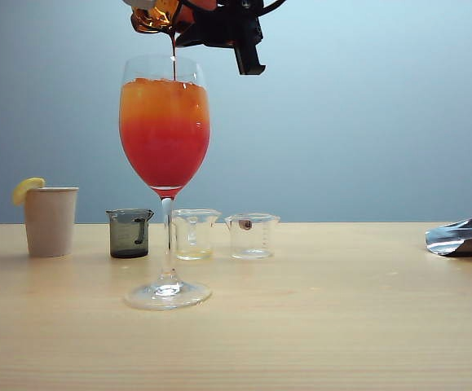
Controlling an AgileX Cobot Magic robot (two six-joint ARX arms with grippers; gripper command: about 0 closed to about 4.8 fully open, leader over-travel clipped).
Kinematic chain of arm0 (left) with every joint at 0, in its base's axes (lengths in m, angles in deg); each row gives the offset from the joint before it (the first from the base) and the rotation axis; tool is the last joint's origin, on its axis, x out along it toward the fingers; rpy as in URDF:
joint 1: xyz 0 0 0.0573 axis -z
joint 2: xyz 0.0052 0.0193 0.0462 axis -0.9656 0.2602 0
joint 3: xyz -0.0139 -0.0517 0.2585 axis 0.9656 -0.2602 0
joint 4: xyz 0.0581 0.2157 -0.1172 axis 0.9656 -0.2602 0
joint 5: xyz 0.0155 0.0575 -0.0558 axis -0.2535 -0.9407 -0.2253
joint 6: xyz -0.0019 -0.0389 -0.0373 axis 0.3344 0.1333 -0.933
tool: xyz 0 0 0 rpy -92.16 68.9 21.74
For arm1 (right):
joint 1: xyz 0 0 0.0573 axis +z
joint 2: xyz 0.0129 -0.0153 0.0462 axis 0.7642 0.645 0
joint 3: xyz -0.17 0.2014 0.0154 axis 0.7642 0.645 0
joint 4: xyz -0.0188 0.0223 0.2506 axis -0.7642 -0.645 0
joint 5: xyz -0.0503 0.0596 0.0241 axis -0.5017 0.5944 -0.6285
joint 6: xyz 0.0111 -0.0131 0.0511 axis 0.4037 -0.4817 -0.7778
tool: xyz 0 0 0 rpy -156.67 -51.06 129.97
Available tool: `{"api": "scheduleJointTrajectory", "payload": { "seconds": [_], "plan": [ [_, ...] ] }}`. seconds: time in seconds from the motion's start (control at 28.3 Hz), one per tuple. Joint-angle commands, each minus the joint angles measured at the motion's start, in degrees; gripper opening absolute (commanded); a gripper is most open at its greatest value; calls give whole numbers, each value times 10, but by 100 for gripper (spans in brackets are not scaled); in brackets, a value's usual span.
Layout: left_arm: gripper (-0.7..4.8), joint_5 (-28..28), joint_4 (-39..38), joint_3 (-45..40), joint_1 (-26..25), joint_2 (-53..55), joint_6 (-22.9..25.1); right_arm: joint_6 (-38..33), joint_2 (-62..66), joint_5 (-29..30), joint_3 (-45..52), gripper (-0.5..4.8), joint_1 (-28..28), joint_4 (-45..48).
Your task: Pick up the fourth measuring cup from the left, pour the grenadine inside into the goblet, and finally put the measuring cup back in its original place.
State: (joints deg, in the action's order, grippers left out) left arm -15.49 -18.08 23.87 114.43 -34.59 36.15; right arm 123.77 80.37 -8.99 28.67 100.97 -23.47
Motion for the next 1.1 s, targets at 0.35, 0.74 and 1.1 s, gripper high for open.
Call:
{"api": "scheduleJointTrajectory", "payload": {
  "seconds": [0.35, 0.74, 1.1],
  "plan": [
    [-5, -2, 5, 3, 0, -1, 0, 33, -5, 2, -5, 144, 1, 17],
    [-5, -2, 5, 3, 0, -1, 0, 79, -5, 2, -5, 144, 0, 17],
    [-5, -2, 5, 3, 0, -1, 0, 94, -5, 2, -5, 144, 1, 16]
  ]
}}
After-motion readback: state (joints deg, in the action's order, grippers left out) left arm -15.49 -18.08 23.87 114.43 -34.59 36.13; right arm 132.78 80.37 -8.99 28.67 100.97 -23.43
